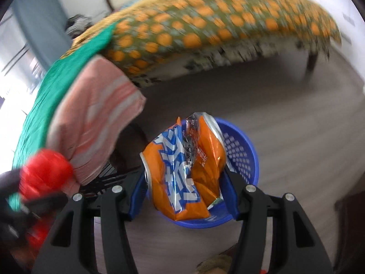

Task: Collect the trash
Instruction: 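Open both tools over the wastebasket to drop the bag and can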

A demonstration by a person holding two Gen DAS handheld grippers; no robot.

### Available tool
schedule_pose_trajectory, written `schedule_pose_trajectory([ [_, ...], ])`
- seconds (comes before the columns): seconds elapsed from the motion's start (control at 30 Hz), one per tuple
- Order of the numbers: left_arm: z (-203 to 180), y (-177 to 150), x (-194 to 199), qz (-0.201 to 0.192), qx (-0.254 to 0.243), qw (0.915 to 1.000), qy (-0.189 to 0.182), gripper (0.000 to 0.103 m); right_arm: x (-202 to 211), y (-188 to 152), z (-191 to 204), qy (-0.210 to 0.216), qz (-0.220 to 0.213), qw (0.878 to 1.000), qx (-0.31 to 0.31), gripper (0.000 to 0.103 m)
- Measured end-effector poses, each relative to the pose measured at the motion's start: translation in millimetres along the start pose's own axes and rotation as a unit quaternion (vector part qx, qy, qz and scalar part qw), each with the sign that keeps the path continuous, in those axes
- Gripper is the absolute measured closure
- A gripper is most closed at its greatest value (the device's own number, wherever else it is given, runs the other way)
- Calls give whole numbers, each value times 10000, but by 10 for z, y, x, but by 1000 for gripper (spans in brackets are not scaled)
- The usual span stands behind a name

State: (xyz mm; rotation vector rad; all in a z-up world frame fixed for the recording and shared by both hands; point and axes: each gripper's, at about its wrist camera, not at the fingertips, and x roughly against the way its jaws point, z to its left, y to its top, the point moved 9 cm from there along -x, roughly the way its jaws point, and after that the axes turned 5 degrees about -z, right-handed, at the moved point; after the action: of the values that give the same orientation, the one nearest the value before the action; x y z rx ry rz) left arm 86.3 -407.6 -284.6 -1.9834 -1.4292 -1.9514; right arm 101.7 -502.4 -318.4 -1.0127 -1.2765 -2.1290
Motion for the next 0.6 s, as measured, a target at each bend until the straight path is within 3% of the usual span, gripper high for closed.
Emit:
schedule_pose_trajectory([
  [0.3,221,-52,-1360,502,536,9972,109,69,-798,-210,-715,177,739,9895,-1225,42],
  [0.33,269,-68,-1472,548,596,9966,120,64,-848,-242,-744,201,804,9882,-1286,40],
  [0.4,333,-94,-1625,666,685,9953,158,42,-981,-290,-850,201,878,9851,-1466,22],
  [0.43,388,-103,-1660,680,761,9944,282,29,-1009,-303,-894,178,854,9846,-1517,22],
  [0.6,518,-55,-1483,456,1001,9923,562,24,-913,-232,-1032,19,677,9841,-1641,15],
])
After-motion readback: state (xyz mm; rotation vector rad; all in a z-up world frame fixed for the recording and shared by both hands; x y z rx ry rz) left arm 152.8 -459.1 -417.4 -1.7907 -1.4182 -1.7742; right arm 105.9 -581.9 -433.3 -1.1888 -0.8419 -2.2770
